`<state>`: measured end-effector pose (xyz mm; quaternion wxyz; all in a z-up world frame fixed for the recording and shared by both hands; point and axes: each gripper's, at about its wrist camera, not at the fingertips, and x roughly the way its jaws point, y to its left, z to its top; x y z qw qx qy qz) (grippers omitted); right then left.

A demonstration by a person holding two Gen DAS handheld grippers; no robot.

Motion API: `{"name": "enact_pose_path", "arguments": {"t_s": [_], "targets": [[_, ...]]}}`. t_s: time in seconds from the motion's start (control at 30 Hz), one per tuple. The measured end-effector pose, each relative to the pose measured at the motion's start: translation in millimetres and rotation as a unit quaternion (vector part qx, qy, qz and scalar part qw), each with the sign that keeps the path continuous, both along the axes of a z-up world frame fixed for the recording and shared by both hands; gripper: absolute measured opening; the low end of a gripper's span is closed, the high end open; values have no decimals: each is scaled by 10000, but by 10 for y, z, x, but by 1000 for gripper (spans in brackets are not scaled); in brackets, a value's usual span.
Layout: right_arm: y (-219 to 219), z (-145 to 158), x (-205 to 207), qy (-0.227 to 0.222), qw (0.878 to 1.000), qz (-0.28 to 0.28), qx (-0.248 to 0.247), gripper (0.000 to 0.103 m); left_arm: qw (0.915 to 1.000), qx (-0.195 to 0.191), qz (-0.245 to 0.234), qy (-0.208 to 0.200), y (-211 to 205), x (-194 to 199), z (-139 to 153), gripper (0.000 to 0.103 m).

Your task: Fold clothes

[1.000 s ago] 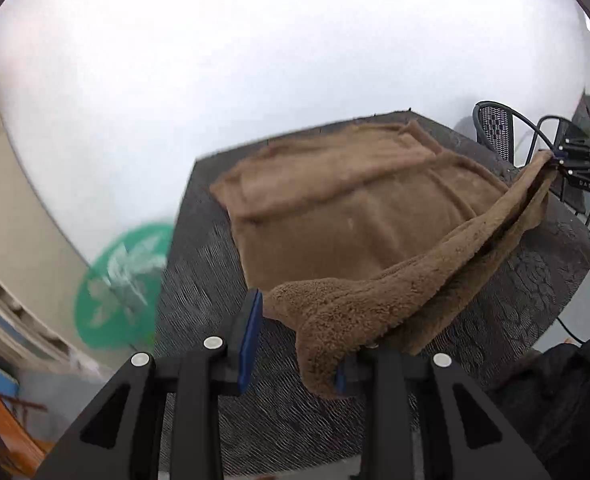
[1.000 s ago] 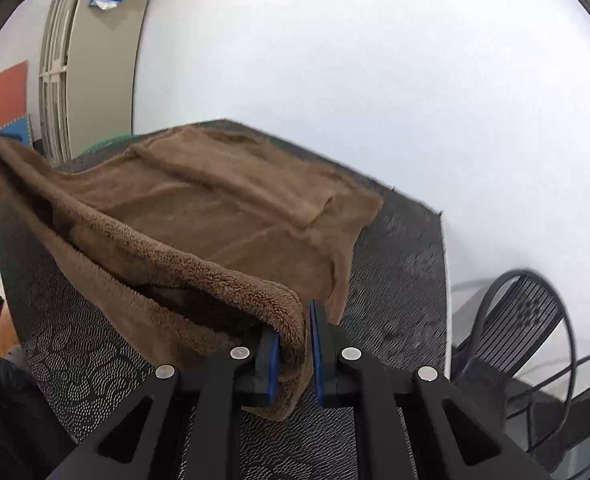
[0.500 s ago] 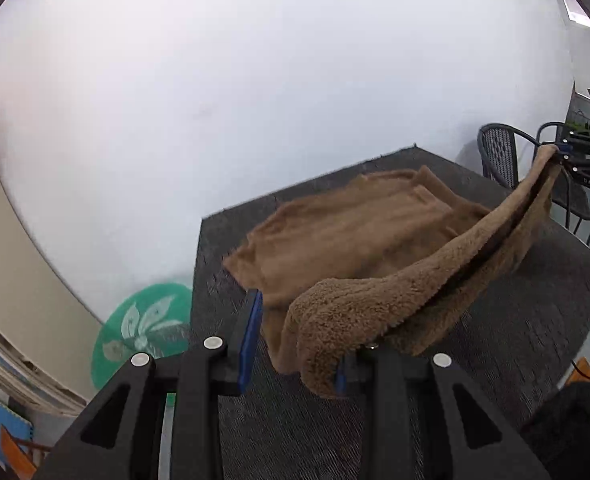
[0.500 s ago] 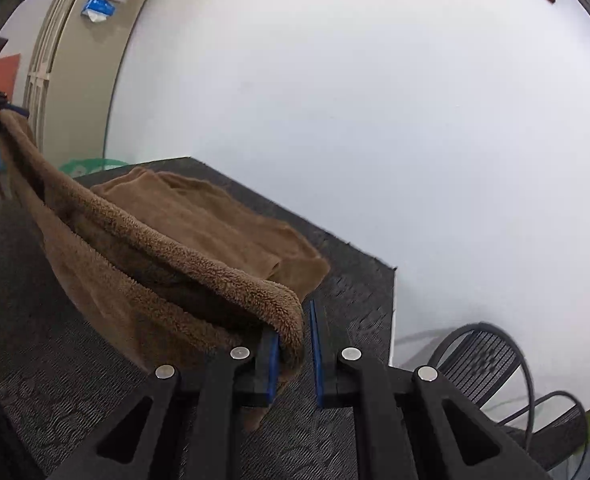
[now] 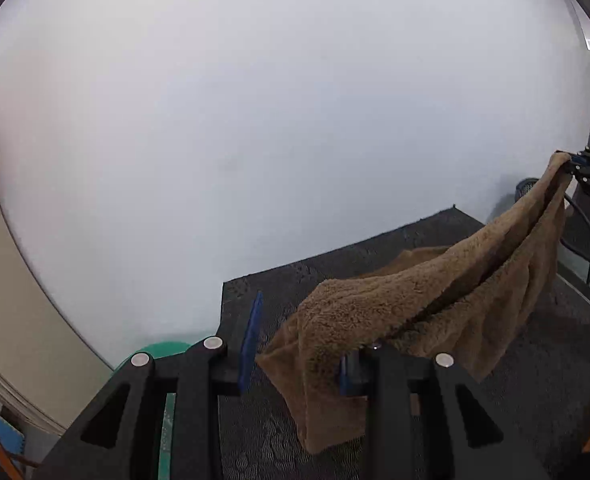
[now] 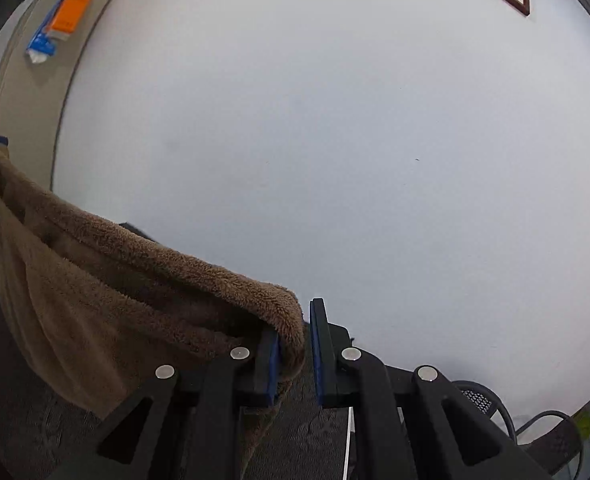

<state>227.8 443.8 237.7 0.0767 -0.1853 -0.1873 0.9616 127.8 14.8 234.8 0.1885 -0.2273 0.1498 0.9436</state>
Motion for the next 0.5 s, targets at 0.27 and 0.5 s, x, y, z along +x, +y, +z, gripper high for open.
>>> {"name": "enact_pose_path", "arguments": {"t_s": [0.27, 0.5], "targets": [[147, -321, -914, -459, 9985, -253, -178, 12, 9982, 28, 218, -552, 154, -921, -338, 36], [303, -912, -1655, -1129, 9920, -434, -353, 12, 9904, -68, 429, -1312, 308, -1697, -1012, 36]]}}
